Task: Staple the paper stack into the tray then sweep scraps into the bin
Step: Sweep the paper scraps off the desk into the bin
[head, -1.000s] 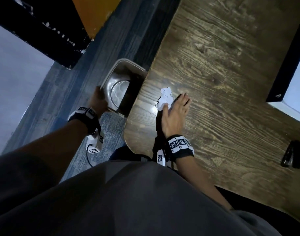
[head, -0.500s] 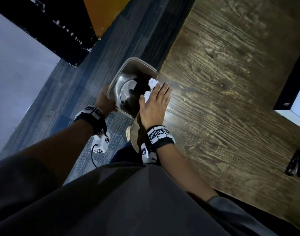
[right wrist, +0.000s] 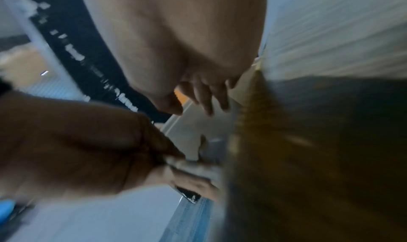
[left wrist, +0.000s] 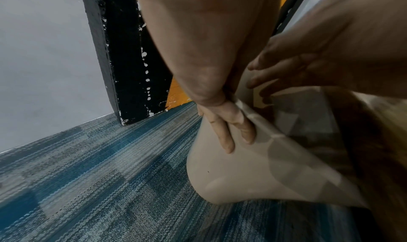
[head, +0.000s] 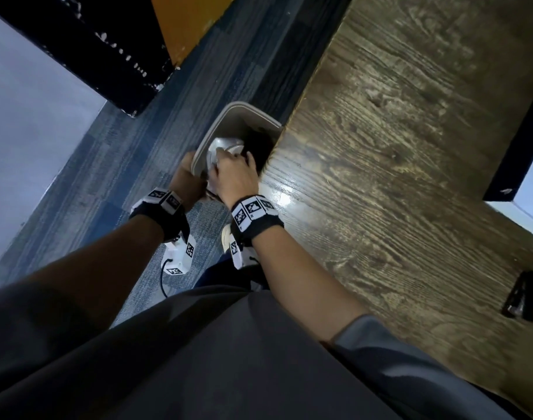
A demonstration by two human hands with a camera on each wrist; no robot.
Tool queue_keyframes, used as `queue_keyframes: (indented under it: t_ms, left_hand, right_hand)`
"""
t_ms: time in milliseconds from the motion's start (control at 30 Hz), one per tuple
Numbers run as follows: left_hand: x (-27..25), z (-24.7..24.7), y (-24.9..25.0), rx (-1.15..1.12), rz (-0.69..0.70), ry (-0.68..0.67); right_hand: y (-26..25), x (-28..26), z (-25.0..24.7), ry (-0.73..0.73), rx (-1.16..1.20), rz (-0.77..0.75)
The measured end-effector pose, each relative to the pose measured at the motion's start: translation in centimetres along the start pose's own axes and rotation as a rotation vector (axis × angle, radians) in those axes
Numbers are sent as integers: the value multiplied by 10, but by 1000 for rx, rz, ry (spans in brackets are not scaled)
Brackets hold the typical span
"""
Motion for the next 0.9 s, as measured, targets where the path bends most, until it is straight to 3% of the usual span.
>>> queue_keyframes:
  t_ms: [100,200,333,467,533,600,700,900]
  left_hand:
    - [-5,0,2,13,-5,-27]
    - [-3,0,-5,16,-20,-47]
    - [4,-3,-27,-13,-108,-19]
    - [9,-2,-41,-12,-128,-35]
    - [7,-2,-38,-29,-103,-48]
    - [1,-4,-31,-49,-99,-40]
    - [-6,2,-22,-96,-80,-63]
    - [-6,-1,-42,-144,-194,-25]
  right_hand:
    - [3,-1,-10,14,7,75]
    - [10,-6,-10,-52,198,76]
    - [44,-40,-60,203,284,15]
    - [147,-101,-101,374,152,342]
    - [201,-125,-101,389,108,547]
    - [229,-136,-95,396,73,636]
    - [216,-123,-77,340,61,591]
    - [113,-80,-33,228,85,347]
Point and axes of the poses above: each hand's wrist, its own x-axis towards the middle knuckle, its own z-axis out of the palm, y = z × x, the point moved 10 cm from there along x, towards the middle knuckle, and after that the axes turned 6 degrees about x, right-handed, at the moved point
